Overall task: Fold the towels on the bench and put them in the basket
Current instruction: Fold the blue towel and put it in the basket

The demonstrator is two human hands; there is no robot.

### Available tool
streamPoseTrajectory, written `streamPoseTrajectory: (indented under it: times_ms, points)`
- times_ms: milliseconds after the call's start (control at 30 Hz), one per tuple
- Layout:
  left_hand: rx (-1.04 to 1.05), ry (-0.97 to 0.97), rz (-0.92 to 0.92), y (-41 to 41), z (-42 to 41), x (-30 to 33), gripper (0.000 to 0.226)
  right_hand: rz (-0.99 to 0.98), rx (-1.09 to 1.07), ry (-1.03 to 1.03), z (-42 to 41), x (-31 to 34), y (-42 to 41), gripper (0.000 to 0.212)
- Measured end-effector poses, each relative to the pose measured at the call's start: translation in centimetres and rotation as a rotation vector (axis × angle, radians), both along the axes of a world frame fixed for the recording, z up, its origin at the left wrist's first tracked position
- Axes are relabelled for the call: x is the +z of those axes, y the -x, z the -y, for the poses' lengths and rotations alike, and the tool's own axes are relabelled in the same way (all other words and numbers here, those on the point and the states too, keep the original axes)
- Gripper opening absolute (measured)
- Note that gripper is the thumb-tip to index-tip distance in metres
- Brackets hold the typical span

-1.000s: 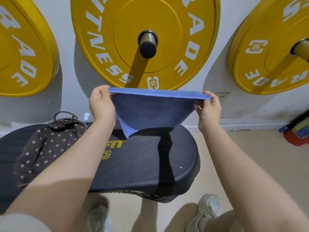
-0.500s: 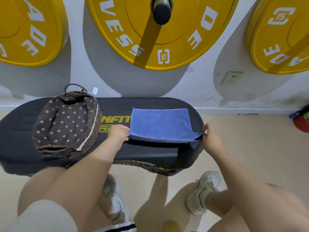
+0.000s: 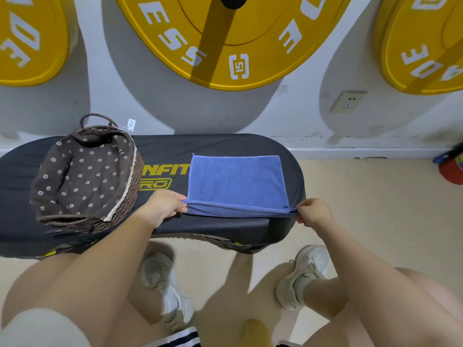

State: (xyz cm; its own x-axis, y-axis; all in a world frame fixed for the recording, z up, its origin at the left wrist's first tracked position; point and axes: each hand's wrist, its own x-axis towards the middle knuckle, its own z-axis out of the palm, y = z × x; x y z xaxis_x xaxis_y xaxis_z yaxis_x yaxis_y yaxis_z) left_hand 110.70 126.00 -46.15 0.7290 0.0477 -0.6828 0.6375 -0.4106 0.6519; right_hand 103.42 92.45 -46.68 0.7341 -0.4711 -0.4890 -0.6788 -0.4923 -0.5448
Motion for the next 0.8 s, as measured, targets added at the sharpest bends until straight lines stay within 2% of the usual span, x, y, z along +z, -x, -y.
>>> streamPoseTrajectory:
  times_ms: [100, 200, 267, 367, 433, 567, 633, 800]
  points:
    - [-0.045, -0.032, 0.097, -0.7, -0.2, -1.0, 0.020, -0.005, 0.007, 0.031, 0.1, -0.5, -1.2, 0.021]
    - [0.058, -0.065, 0.151, -1.8, 0.1, -2.4, 0.007, -0.001, -0.004, -0.109, 0.6, -0.8, -2.8, 0.012]
    - [0.073, -0.079, 0.197, -2.7, 0.3, -3.1, 0.005, -0.043, 0.140, -0.150, 1.1, -1.0, -4.1, 0.006]
    - [0.047, -0.094, 0.182, -4.6, 1.1, -3.6, 0.009, -0.061, 0.266, -0.034, 1.6, -1.6, -6.4, 0.004]
    - [0.096, -0.091, 0.161, -5.9, 1.7, -3.8, 0.015, 0.028, 0.174, -0.047, 1.6, -2.2, -7.8, 0.013]
    - [0.159, 0.056, 0.145, -8.4, 2.2, -5.1, 0.016, 0.127, -0.125, -0.334, 1.0, -3.4, -10.7, 0.019]
    - [0.183, 0.107, 0.169, -9.6, 2.4, -5.8, 0.016, 0.124, -0.155, -0.323, 0.9, -4.2, -12.2, 0.020]
    - [0.175, 0.007, 0.242, -12.5, 3.4, -7.2, 0.018, 0.101, -0.167, -0.217, 0.8, -6.3, -15.3, 0.017]
